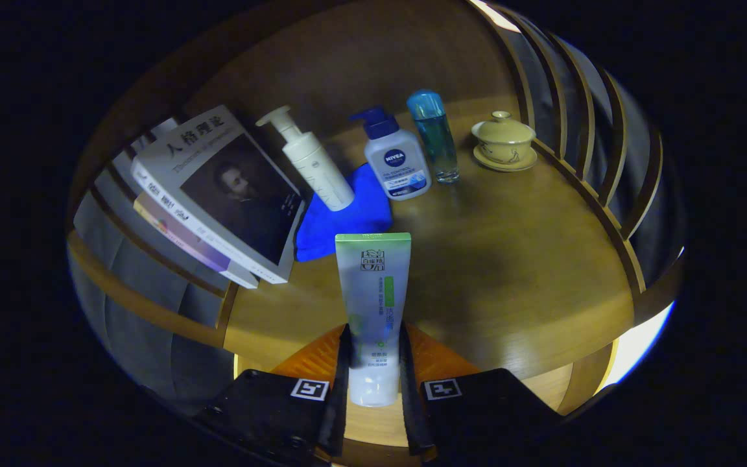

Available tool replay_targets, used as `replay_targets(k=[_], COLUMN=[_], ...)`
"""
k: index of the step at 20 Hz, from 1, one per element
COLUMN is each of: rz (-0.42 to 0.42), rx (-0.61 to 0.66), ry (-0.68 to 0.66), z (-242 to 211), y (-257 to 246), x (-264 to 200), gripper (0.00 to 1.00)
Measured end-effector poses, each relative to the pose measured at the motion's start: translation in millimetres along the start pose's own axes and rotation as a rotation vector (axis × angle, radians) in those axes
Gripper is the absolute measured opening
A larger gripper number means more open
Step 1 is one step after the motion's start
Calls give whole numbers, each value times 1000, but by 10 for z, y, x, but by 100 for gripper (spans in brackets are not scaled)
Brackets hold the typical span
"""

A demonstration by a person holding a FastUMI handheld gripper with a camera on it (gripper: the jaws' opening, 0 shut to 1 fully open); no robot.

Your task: Pull open the drawer, take out the items inside it, and place them on the countertop above the cabinet.

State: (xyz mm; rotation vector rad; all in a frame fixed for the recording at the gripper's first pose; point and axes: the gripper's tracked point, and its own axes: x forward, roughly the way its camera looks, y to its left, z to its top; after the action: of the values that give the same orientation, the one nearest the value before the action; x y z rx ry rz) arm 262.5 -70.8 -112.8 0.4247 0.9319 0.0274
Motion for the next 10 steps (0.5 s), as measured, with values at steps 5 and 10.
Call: replay_targets(k=[5, 10], rz=[-35, -61], rx=[32, 27], ry=[-17, -82], z=[58, 109], y=[-43, -21], x=[179, 198], gripper=[43, 49])
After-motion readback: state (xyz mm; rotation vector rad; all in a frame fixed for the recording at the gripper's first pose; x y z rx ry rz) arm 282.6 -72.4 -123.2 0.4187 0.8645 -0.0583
